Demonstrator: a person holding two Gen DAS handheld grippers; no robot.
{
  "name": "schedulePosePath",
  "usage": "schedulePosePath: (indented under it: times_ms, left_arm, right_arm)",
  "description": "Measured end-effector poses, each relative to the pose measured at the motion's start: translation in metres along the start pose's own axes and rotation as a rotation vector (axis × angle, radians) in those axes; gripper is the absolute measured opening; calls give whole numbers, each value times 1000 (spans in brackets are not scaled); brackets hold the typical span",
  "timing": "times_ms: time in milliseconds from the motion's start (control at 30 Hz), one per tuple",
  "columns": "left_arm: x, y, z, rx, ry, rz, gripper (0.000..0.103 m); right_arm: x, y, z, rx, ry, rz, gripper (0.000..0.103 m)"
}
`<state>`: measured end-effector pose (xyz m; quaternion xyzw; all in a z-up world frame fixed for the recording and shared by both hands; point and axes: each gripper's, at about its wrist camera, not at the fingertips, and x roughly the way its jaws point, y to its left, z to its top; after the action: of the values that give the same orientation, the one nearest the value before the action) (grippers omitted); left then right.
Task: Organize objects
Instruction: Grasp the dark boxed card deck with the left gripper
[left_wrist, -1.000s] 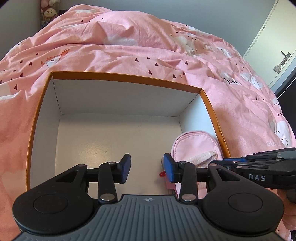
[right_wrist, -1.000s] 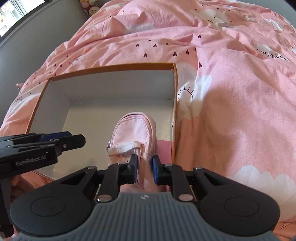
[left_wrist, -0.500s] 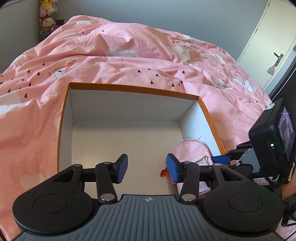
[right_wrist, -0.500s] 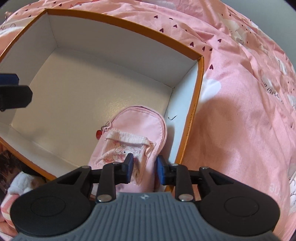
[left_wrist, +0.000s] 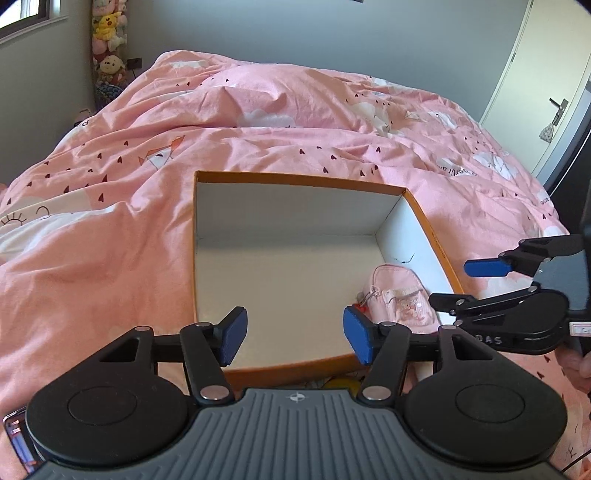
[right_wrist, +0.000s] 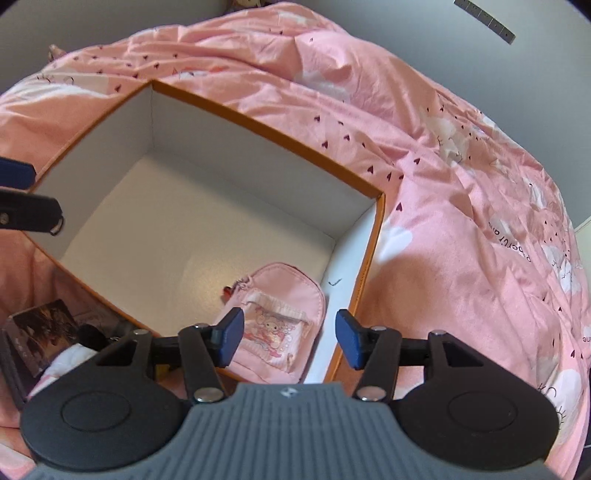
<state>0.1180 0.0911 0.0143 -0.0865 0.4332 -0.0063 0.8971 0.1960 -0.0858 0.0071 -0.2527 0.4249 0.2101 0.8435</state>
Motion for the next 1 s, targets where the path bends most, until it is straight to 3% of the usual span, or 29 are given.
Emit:
schedulePosePath:
  times_ms: [133, 267, 367, 533, 633, 700, 1000]
  left_arm:
    - [-5, 5, -14, 27, 69, 44, 69]
    - [0, 15, -33, 21, 175, 39, 69]
    - [9, 29, -46, -48, 256, 8, 69]
    - [29, 56, -64, -208, 346, -41, 69]
    - [40, 71, -70, -314, 377, -58, 69]
    - [47, 77, -72, -359, 397, -70, 71]
    - [78, 80, -76, -417, 479, -99, 72]
  right_arm:
    - [-25, 12, -12, 47, -75, 109, 57]
    - [-40, 34, -25, 50, -117, 217, 54]
    - [-43, 54, -36, 30, -123, 320, 48]
    - [-29, 87, -43, 10, -65, 453, 29]
    - [-16, 104, -45, -10, -30, 463, 28]
    - [-6, 111, -44, -21, -8, 469, 20]
    - [24, 126, -40, -39, 85, 517, 19]
